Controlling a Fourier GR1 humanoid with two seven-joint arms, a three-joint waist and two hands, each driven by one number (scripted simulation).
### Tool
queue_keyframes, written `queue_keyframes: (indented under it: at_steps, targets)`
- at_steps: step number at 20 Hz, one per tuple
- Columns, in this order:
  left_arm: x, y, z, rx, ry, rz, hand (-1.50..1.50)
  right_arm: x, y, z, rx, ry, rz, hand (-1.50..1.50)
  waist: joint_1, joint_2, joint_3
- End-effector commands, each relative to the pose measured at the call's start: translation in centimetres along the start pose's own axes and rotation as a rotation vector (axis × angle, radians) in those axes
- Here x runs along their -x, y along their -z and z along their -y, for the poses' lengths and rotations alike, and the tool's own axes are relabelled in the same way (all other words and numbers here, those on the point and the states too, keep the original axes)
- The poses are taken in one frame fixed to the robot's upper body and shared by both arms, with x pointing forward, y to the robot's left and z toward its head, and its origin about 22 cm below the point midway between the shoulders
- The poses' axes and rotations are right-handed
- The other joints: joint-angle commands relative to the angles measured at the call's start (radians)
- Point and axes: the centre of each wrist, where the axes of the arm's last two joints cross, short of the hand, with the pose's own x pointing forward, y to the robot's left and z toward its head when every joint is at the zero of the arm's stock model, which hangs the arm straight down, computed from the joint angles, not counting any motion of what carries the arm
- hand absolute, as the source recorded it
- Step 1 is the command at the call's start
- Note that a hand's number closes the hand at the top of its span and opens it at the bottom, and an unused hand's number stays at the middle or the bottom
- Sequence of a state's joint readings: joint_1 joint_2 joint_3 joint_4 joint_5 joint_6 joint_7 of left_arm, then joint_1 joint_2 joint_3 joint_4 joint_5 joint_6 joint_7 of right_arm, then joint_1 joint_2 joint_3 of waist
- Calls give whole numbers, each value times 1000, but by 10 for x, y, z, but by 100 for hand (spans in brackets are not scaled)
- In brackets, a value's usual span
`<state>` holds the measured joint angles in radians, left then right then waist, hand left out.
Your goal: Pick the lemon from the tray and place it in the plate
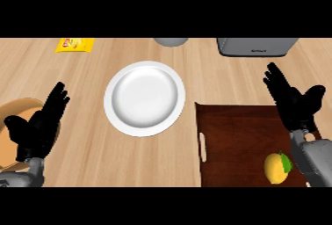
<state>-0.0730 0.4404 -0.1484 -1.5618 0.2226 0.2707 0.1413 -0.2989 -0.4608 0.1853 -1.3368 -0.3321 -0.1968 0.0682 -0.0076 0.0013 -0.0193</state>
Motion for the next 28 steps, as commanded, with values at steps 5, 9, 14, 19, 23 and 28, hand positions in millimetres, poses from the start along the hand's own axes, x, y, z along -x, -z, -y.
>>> queue_keyframes:
  at_steps: [5,9,14,19,23,28]
  targets:
    - [-17,18,3,18,86,132,0,-36,15,0,520,189,85,-150,-25,-5,17]
    - [-22,19,12,69,76,129,0,31,-17,58,375,-692,-74,150,-6,21,-3]
    - [-4,21,28,92,49,102,0,65,-54,-68,642,-268,-90,-150,-13,-2,17]
    - [-5,38,24,82,65,109,0,87,-82,-55,682,-529,-84,-150,-18,-2,15]
    - [-3,34,38,83,78,92,0,62,-96,-46,754,-588,-1,-150,-31,-9,13]
    - [-10,39,22,64,72,100,0,30,-109,-29,654,-726,-238,-150,-41,-9,9]
